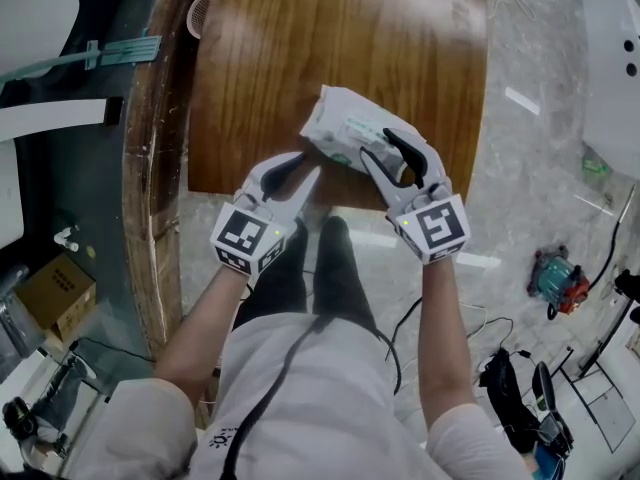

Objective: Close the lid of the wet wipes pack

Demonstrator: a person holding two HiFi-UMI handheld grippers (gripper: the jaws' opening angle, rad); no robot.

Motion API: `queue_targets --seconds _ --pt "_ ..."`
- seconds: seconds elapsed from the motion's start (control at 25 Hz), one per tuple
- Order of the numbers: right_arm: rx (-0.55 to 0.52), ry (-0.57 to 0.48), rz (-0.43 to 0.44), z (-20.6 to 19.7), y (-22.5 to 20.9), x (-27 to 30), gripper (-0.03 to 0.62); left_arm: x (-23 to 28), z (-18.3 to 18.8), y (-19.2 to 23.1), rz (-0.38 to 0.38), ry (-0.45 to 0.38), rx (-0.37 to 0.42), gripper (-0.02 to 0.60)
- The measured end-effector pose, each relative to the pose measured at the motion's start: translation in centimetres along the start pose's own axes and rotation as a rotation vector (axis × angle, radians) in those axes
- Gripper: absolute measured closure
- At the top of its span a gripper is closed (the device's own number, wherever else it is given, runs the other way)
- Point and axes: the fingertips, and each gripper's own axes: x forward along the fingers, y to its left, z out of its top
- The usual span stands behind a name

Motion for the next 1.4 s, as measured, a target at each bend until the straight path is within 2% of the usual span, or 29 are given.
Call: queue_targets --seconds 0.84,1.04,1.4 --pt "-0.110 0.102 0.035 -1.8 2.3 1.1 0.413 -0.3 0.0 -0.4 0.003 -0.007 0.012 0.477" --pt "-0.199 0.176 0.047 -2.2 2.8 1.2 0.413 -0.4 0.0 -0.5 0.009 -0.003 0.020 0.477" --pt "-0.238 0.197 0.051 -2.3 3.7 1.7 0.414 -0.8 0.0 -0.6 0.009 0.002 0.026 0.477"
